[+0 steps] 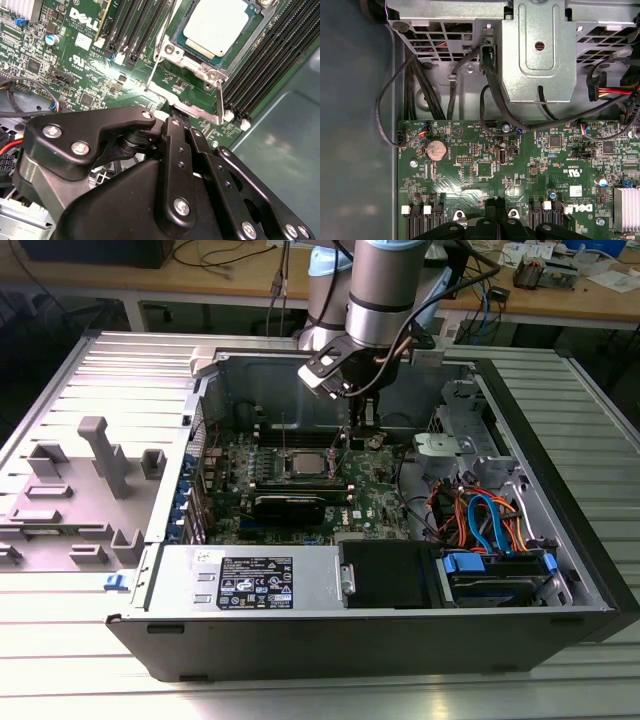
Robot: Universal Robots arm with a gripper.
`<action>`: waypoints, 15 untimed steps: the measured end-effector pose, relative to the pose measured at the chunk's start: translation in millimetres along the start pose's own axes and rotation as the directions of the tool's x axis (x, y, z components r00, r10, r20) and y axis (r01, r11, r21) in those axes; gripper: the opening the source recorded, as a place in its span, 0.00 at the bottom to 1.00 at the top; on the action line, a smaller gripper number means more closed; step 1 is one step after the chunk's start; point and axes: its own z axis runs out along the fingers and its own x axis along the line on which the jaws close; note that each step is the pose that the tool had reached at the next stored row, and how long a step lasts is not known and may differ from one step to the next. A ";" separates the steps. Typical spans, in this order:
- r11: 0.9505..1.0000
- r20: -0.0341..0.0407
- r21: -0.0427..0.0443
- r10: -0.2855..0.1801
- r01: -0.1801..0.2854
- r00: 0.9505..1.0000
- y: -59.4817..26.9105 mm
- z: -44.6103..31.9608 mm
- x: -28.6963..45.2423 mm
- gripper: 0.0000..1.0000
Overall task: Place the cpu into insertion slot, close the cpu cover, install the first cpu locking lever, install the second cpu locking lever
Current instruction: 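Close the cpu cover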
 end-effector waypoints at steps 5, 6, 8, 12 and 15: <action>1.000 0.000 0.000 0.000 0.000 1.000 -0.7 0.0 0.0 0.11; 1.000 0.000 0.000 0.000 0.000 1.000 -0.9 0.0 0.0 0.11; 1.000 0.000 0.000 0.000 0.000 1.000 -1.4 0.0 0.0 0.11; 1.000 0.000 0.000 0.000 0.000 1.000 -2.6 0.0 0.0 0.11; 1.000 0.000 0.000 0.000 0.000 1.000 -3.7 0.1 0.0 0.11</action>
